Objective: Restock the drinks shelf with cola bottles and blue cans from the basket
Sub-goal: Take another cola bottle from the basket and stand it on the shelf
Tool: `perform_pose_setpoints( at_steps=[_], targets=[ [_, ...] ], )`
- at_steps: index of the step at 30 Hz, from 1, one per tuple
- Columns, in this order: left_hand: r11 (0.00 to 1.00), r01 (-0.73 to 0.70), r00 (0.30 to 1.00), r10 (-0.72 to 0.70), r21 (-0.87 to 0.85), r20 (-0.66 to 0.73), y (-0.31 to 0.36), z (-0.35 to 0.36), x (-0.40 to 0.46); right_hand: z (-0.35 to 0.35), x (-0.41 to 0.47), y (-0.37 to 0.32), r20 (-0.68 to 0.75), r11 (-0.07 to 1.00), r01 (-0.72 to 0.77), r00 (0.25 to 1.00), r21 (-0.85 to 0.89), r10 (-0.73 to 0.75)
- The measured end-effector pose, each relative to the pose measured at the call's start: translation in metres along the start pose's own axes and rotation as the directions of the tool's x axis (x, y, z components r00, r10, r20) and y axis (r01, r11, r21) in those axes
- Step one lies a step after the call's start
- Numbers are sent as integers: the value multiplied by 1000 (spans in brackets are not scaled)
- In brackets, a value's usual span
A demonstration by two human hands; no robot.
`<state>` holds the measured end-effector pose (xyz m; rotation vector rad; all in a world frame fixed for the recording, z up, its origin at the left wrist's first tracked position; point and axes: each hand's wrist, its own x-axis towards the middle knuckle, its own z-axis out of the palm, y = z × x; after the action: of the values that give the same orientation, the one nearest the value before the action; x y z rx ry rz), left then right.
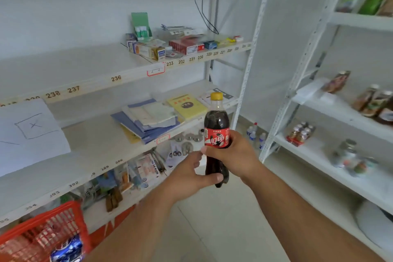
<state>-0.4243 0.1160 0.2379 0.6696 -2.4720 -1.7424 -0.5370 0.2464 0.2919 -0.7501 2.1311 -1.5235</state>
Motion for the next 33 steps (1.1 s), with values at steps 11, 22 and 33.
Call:
perform_pose_setpoints(
  at_steps=[11,22,33],
  targets=[
    [974,-206,948,176,93,264,104,172,23,-180,-93,50,-407,997,-42,914,-72,9],
    [951,-282,847,186,126,497,202,396,17,-379,-202,131,-620,991,-133,777,7,108],
    [904,-414,683,236,101,691,256,537,32,-500,-262,174,-773,967,-235,593,100,224]
  ],
)
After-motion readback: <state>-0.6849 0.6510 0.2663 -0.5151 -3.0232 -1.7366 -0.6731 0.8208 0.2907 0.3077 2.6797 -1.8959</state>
